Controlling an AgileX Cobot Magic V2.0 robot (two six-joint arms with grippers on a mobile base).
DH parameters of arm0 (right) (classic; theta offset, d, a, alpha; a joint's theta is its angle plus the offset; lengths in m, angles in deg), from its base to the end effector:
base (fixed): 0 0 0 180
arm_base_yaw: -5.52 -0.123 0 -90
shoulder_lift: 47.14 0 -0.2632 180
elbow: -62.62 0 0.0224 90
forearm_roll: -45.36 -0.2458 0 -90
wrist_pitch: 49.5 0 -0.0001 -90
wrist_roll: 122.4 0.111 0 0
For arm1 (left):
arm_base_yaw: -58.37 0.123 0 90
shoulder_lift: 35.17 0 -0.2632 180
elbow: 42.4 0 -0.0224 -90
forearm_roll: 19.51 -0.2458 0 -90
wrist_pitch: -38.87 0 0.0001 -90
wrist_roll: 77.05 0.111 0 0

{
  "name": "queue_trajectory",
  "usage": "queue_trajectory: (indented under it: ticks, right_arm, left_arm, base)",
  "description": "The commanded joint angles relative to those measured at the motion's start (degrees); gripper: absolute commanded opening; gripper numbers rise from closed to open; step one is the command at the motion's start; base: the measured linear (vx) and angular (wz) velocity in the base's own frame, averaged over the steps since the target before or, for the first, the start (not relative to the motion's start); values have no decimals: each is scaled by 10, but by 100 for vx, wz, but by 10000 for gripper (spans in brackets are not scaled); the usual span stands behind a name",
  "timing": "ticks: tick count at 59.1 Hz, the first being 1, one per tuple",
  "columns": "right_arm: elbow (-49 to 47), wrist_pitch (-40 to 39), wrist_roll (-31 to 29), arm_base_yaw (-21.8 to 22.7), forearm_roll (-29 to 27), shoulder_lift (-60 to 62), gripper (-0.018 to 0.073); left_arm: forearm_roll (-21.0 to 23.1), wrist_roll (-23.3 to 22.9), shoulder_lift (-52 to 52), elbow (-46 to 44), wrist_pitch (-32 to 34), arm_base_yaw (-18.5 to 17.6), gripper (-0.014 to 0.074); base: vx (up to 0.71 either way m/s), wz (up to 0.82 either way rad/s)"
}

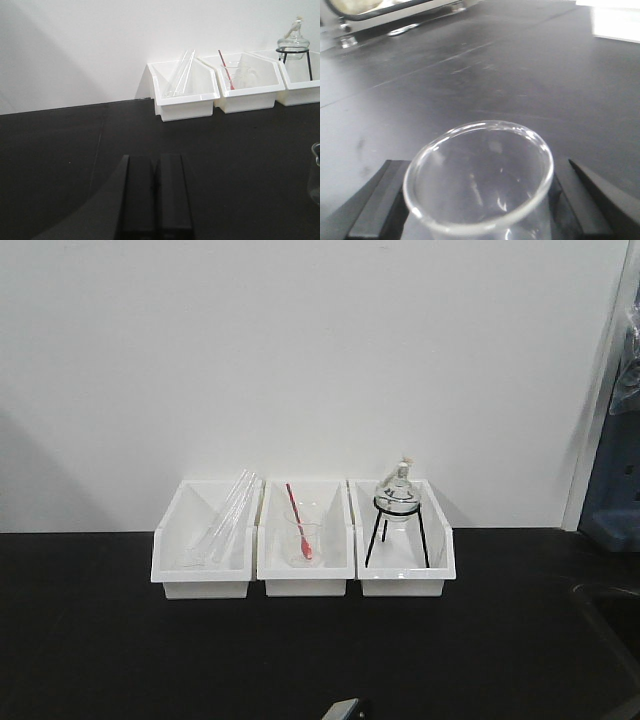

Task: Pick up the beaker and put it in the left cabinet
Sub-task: 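Lower the right gripper around the small clear glass beaker and close, then lift the beaker with the right gripper and draw it back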

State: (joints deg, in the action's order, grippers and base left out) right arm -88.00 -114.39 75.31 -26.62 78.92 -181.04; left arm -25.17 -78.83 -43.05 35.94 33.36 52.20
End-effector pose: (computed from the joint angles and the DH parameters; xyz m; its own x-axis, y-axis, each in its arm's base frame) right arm 0.2824 0.2430 0.0626 -0.2154 -0.0999 -0.9714 -0.8672 0.4769 0.1432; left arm 0.0936 -0.0090 0.1942 -0.0229 0.0701 -0.9973 0.0998 0.9927 0.0675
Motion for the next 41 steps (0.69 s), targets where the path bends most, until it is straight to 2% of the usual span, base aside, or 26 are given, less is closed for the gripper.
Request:
queue_trajectory:
  ticks: [1, 10, 16, 26, 35, 41]
  right_arm:
    - [-21, -122, -3, -2, -10, 18, 568]
    - [-22, -115, -4, -2, -34, 16, 472]
    - [-22, -116, -4, -2, -40, 16, 321]
    - [-20, -118, -1, 0, -33, 26, -18]
    - [-20, -76, 27, 0, -32, 78, -5]
    - [-20, -1, 66, 0, -32, 144, -5]
  left_arm:
    - [2, -2, 11, 8, 51, -4, -8]
    - [2, -2, 11, 8, 51, -4, -8]
    - [2, -2, 11, 8, 51, -4, -8]
    - [2, -2, 11, 8, 51, -4, -8]
    - [2, -2, 11, 8, 51, -4, -8]
    - [2, -2, 11, 8, 51, -4, -8]
  base:
    - [0, 0]
    - [0, 0]
    - [0, 0]
    - [0, 0]
    - [0, 0]
    - [0, 0]
